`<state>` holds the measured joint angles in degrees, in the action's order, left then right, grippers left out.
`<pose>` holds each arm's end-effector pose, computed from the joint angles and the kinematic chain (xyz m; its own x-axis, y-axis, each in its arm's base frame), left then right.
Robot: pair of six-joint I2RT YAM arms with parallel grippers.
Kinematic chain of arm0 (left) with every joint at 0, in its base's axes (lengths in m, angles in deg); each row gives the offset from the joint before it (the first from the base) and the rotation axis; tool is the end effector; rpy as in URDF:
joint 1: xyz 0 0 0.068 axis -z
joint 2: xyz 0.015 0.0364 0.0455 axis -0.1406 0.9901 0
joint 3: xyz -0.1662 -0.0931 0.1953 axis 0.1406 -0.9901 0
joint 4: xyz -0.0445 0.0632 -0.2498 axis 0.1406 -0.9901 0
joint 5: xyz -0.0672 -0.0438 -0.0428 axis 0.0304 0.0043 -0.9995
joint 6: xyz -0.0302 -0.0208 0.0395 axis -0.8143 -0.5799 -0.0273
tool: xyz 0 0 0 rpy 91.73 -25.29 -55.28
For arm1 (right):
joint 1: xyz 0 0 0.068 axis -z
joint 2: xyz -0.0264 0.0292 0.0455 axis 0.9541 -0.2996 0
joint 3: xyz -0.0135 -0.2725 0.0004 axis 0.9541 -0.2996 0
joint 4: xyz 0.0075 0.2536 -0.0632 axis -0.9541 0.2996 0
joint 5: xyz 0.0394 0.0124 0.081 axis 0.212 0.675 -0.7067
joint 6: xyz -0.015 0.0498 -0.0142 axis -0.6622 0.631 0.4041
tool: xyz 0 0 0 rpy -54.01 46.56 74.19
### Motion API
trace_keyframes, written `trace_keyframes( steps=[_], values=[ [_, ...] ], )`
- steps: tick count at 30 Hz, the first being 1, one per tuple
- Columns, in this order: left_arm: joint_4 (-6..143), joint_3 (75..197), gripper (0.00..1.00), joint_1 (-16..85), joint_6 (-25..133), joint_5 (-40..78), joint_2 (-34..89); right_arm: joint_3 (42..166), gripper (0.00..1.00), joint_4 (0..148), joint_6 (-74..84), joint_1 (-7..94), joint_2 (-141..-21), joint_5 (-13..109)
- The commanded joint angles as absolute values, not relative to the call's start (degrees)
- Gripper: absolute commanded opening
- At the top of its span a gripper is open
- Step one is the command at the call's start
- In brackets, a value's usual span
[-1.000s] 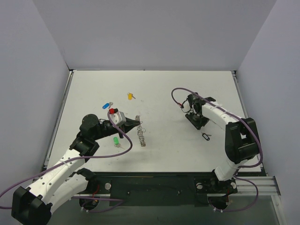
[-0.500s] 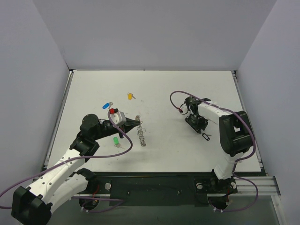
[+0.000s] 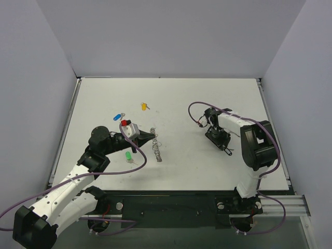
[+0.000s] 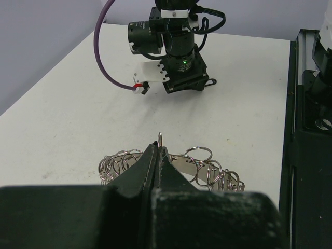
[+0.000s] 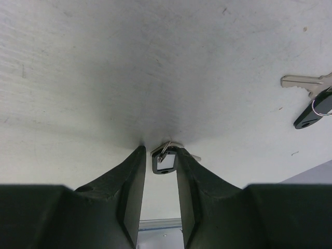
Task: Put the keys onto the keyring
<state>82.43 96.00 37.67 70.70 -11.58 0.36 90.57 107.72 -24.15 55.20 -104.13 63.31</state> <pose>0.1605 -0.1168 0.2992 0.0816 0.0346 -0.9961 0.9270 0.3644 0.0886 0.3197 0.0948 0.1446 -0.7588 -0.6292 -0.1682 -0.5941 0.7746 -0.2171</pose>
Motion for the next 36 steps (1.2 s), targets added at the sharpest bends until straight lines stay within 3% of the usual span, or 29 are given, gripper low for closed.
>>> trace_keyframes(
  steps=[1, 12, 20, 27, 31, 36],
  values=[
    [84.8, 96.8, 0.0, 38.0, 71.3, -12.6, 0.2, 92.8, 0.26, 112.1, -23.0, 56.0, -104.7, 63.6],
    [84.9, 96.8, 0.0, 38.0, 71.2, -12.7, -0.3, 93.2, 0.19, 112.1, -23.0, 56.0, -105.0, 63.3],
    [84.9, 96.8, 0.0, 38.0, 71.3, -12.8, -0.3, 93.0, 0.0, 111.9, -23.7, 55.8, -104.9, 63.3],
    [84.8, 96.8, 0.0, 38.0, 71.4, -12.7, -0.3, 92.4, 0.0, 111.3, -24.7, 55.1, -103.5, 65.2],
    [84.7, 96.8, 0.0, 38.0, 71.5, -12.6, -0.3, 93.6, 0.0, 112.8, -25.6, 57.2, -99.1, 58.5],
    [85.4, 96.7, 0.0, 38.0, 70.9, -13.3, 0.1, 94.4, 0.0, 115.3, -28.5, 62.2, -89.8, 37.6]
  ],
)
